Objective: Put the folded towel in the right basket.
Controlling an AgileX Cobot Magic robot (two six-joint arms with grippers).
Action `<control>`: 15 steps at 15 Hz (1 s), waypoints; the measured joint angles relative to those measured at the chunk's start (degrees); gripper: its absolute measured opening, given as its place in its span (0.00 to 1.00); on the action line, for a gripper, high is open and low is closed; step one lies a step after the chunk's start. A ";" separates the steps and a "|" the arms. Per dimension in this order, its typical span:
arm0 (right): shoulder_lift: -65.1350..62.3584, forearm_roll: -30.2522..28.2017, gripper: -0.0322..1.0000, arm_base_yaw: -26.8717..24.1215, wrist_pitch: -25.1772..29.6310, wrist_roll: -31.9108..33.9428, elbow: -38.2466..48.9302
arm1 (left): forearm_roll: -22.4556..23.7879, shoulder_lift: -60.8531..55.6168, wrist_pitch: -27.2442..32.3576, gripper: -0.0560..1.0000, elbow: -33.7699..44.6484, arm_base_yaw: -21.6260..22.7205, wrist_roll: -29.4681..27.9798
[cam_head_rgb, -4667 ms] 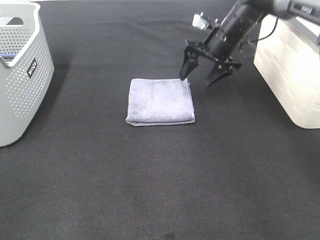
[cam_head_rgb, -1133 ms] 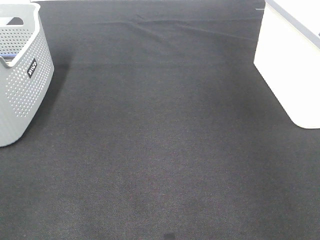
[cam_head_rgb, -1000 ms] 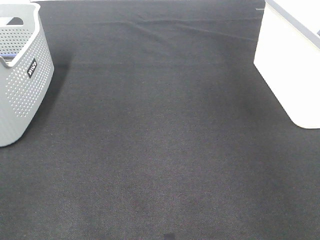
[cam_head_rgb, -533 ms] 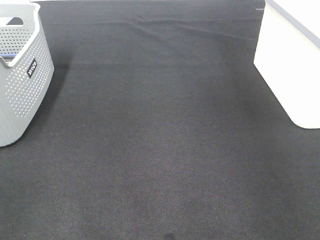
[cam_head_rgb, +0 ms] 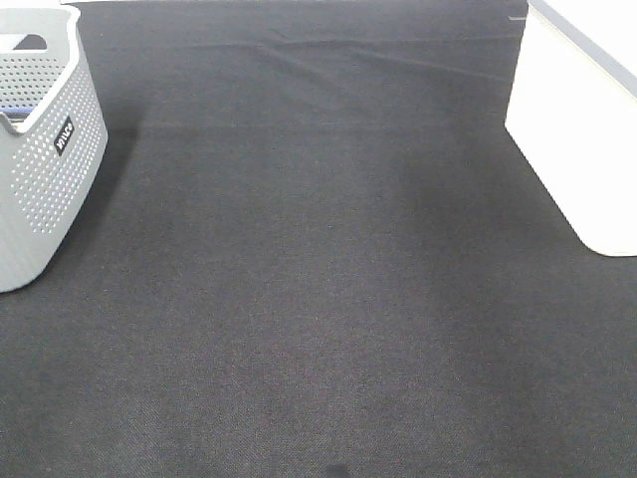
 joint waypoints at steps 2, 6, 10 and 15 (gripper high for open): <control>-7.16 -0.46 0.75 0.69 0.00 0.00 9.40 | 0.00 0.00 0.00 0.98 0.00 0.00 0.00; -26.87 -1.09 0.75 0.69 -0.06 0.00 33.86 | 0.00 0.00 0.00 0.98 0.00 0.00 0.00; -44.23 -1.26 0.75 0.69 -0.06 0.23 52.71 | 0.00 0.00 0.00 0.98 0.00 0.00 0.00; -70.30 -2.18 0.75 0.69 0.06 1.72 75.86 | 0.00 0.00 0.00 0.98 0.00 0.00 0.00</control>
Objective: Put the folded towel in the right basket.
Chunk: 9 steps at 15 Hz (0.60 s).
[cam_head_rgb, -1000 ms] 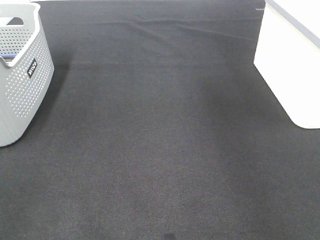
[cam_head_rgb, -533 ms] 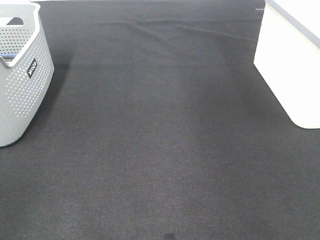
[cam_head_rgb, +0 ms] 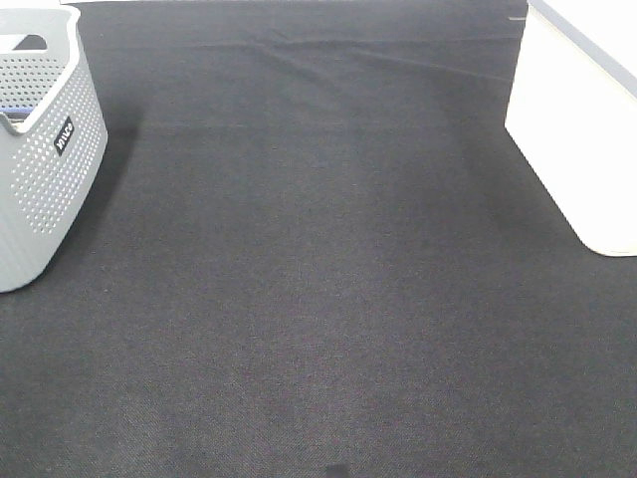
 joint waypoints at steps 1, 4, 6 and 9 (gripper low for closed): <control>-5.79 -1.09 0.75 0.00 0.06 0.29 3.78 | 0.00 0.00 0.00 0.98 0.00 0.00 0.00; -24.12 -5.67 0.75 0.00 -1.38 1.26 12.55 | 0.00 0.00 0.00 0.98 0.00 0.00 0.00; -32.95 -6.76 0.75 0.00 -3.27 1.26 13.41 | 0.00 0.00 0.00 0.98 0.00 0.00 0.00; -41.31 -6.82 0.75 0.00 -6.30 1.26 14.55 | 0.00 0.00 0.00 0.98 0.00 0.00 0.00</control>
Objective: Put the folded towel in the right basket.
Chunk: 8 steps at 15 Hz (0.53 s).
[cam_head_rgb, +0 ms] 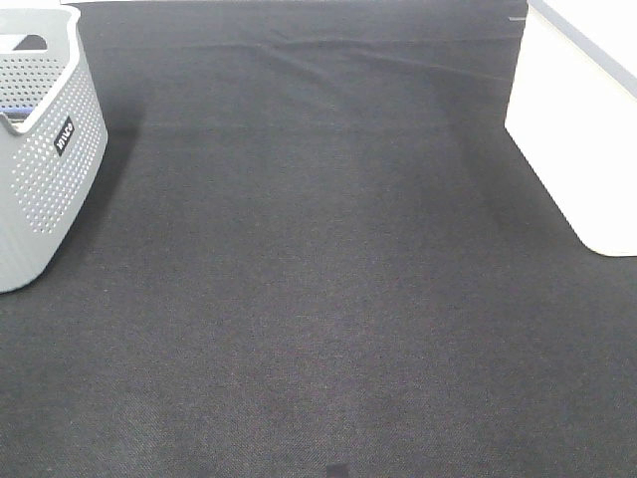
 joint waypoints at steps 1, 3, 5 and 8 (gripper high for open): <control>-0.74 0.00 0.75 0.00 -1.26 0.00 0.86 | 0.00 0.00 0.00 0.98 0.00 0.00 0.00; -0.92 -0.17 0.75 0.00 -2.18 0.06 1.15 | 0.00 0.00 0.00 0.98 0.00 0.00 0.00; -0.92 -0.29 0.75 0.06 -2.41 0.06 1.15 | 0.00 0.00 0.00 0.98 0.00 0.00 0.00; -0.92 -0.40 0.75 2.86 -2.46 0.11 1.15 | 0.00 0.00 0.00 0.98 0.00 0.00 0.00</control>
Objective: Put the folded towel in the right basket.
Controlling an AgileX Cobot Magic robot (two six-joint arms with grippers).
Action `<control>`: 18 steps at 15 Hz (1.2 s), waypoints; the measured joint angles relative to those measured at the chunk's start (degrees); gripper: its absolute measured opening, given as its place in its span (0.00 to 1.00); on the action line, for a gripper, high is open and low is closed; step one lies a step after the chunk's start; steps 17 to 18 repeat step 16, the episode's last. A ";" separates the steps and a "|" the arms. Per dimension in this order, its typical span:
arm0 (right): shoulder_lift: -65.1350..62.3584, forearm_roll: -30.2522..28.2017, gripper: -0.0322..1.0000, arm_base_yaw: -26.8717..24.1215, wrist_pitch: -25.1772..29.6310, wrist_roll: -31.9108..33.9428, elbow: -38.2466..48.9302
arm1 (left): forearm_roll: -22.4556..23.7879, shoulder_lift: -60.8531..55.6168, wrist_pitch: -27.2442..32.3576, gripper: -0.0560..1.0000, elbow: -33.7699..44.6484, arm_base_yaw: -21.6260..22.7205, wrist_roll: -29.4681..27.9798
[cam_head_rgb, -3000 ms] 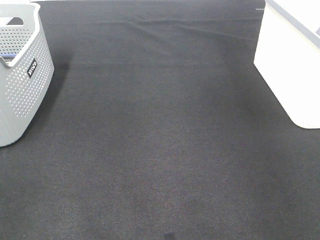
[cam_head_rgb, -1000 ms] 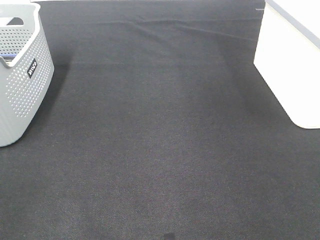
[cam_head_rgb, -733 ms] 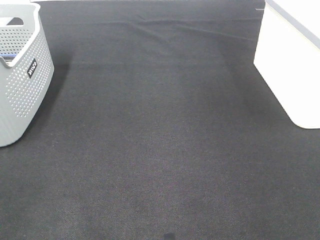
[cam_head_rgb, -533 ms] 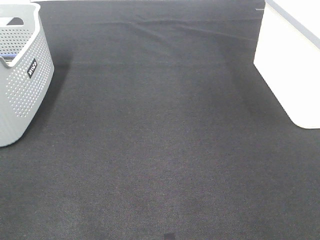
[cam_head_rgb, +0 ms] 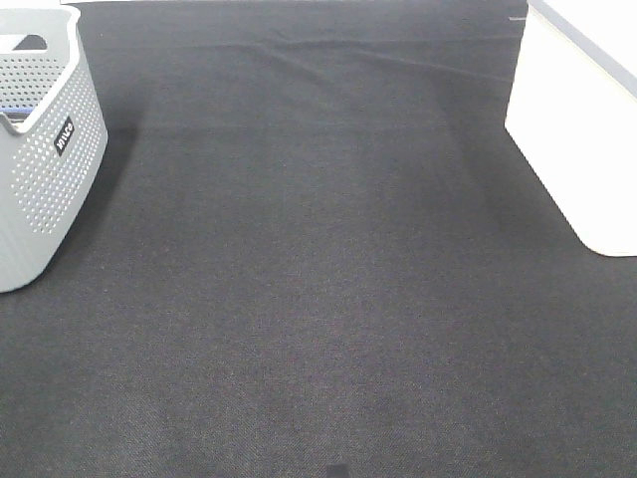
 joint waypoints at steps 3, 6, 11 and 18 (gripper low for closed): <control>0.00 -0.17 0.75 1.26 0.00 0.34 0.00 | 0.00 0.00 0.00 0.98 0.00 0.00 0.00; 0.00 -0.40 0.75 1.26 0.00 0.63 0.00 | 0.00 0.00 0.00 0.98 0.00 0.00 0.00; 0.00 -0.46 0.75 1.26 0.00 1.32 0.00 | 0.00 0.00 0.00 0.98 0.00 0.00 0.00; 0.00 -0.46 0.75 1.26 0.00 1.32 0.00 | 0.00 0.00 0.00 0.98 0.00 0.00 0.00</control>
